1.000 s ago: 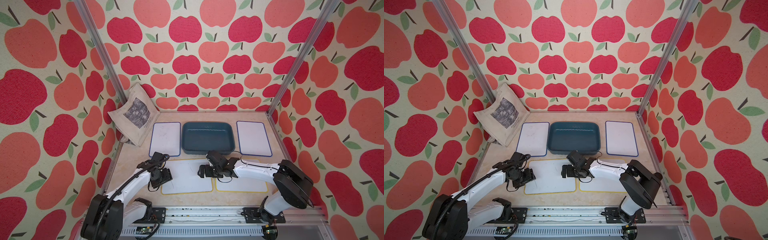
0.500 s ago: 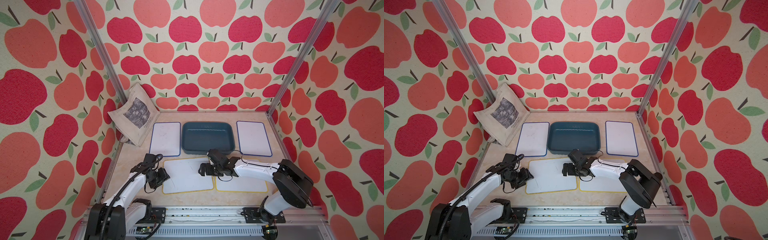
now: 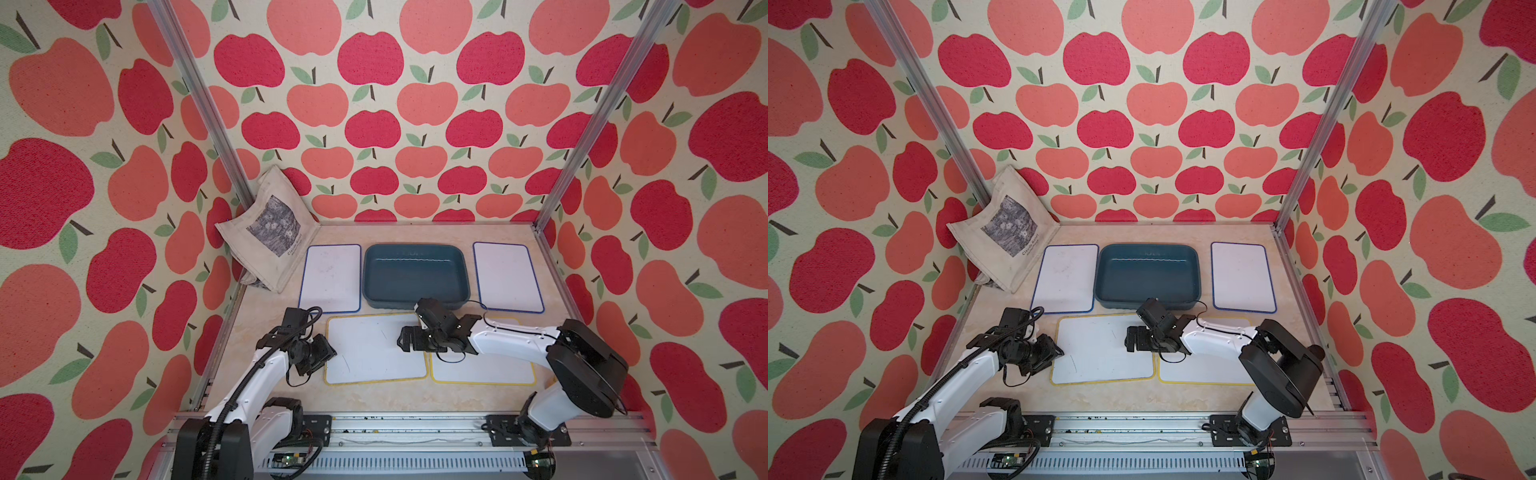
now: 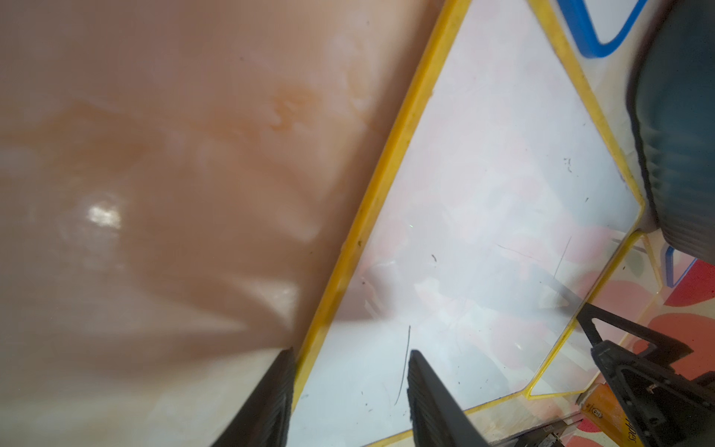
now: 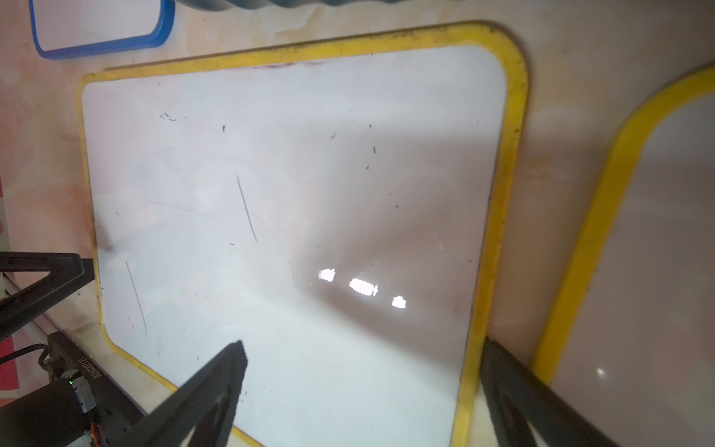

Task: Put the whiteboard into the storage box
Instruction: Pick up the whiteboard at the center of the board.

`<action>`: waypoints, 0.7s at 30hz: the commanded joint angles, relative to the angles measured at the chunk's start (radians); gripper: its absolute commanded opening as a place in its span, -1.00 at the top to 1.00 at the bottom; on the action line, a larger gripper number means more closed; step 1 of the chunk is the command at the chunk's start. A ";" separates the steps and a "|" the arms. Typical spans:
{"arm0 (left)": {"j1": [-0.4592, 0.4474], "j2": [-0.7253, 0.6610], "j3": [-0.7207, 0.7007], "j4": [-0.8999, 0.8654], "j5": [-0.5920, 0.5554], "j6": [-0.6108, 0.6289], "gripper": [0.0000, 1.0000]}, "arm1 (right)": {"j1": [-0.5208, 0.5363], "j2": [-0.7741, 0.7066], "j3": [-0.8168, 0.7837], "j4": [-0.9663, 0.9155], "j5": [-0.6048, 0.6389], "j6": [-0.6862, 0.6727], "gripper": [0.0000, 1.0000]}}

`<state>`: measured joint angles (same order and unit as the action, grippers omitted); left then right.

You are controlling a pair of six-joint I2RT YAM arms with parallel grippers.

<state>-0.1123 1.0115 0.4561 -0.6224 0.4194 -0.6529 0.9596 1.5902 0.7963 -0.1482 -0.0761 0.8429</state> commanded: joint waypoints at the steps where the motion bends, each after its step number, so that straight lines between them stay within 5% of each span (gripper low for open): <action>1: -0.027 -0.014 0.043 0.112 0.347 -0.007 0.06 | 0.039 0.071 -0.051 0.040 -0.215 0.032 -0.95; 13: -0.029 0.073 0.112 0.083 0.251 0.042 0.15 | 0.039 0.050 -0.047 0.027 -0.211 0.039 -0.95; 21: -0.024 0.249 0.174 0.105 0.240 0.075 0.15 | 0.044 0.009 -0.058 -0.026 -0.204 0.042 -0.95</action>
<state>-0.1120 1.2263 0.5812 -0.6338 0.3931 -0.5842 0.9596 1.5726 0.7883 -0.1471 -0.0612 0.8433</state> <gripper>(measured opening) 0.428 0.977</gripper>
